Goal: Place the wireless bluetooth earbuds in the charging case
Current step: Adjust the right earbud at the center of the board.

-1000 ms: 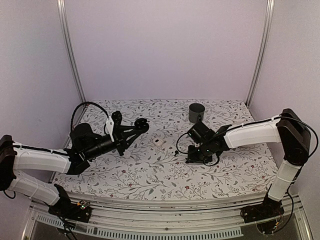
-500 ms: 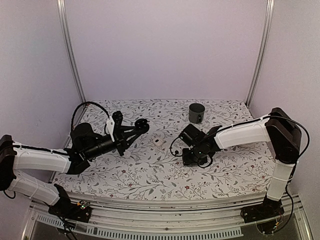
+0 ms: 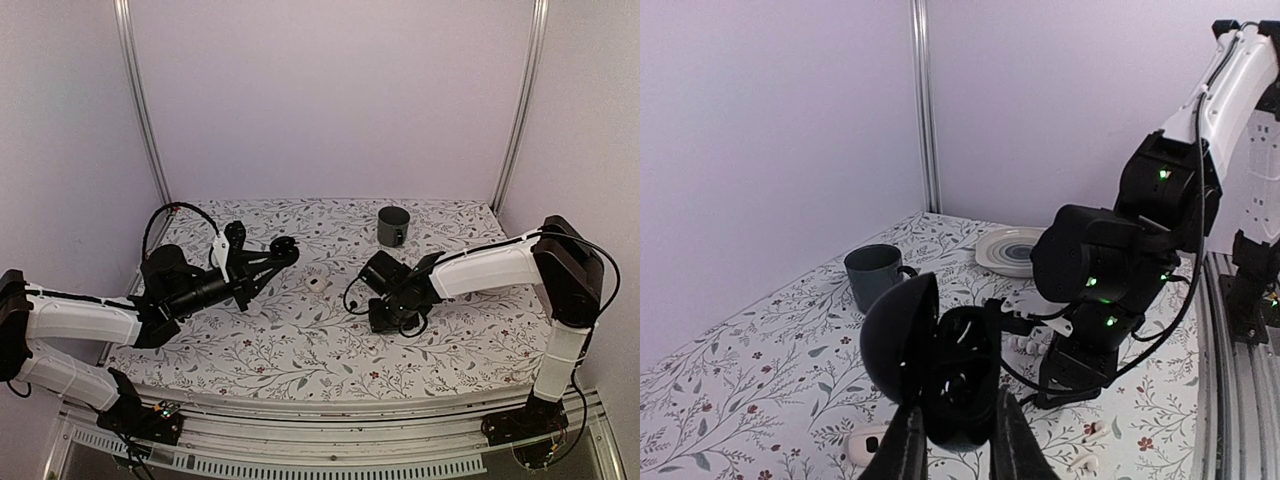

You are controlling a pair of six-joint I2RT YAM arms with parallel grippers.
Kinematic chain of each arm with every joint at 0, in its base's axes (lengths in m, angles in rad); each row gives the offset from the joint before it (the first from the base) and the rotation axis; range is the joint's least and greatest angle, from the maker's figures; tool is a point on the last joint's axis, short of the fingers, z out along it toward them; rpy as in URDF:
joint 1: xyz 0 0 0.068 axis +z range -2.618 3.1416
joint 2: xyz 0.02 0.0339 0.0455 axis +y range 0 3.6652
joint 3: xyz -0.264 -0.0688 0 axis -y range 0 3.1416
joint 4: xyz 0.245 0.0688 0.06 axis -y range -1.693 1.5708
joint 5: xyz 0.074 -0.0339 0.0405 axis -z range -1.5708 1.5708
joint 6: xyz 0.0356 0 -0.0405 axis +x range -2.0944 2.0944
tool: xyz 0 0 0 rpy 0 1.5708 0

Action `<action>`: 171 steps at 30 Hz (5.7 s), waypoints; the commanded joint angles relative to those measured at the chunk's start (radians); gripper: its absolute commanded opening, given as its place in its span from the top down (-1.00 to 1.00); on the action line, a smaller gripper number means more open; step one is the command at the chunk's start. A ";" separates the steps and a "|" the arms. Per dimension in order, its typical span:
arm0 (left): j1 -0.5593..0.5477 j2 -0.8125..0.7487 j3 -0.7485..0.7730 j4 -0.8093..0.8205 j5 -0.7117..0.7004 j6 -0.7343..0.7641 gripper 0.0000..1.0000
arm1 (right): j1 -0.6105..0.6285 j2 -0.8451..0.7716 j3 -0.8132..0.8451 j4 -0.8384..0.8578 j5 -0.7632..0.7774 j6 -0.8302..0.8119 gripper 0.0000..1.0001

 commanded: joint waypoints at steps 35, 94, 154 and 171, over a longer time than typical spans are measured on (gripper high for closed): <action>-0.010 -0.018 0.036 -0.035 0.008 -0.010 1.00 | -0.065 -0.061 -0.002 0.095 -0.212 -0.570 0.20; -0.011 -0.034 0.064 -0.090 -0.012 -0.008 1.00 | -0.121 -0.022 -0.026 0.065 -0.286 -0.647 0.60; -0.011 -0.050 0.054 -0.091 -0.004 -0.009 1.00 | -0.100 -0.032 0.045 -0.029 -0.309 -0.595 0.28; -0.011 -0.062 0.046 -0.090 -0.008 -0.008 1.00 | -0.104 -0.022 0.069 -0.038 -0.290 -0.575 0.29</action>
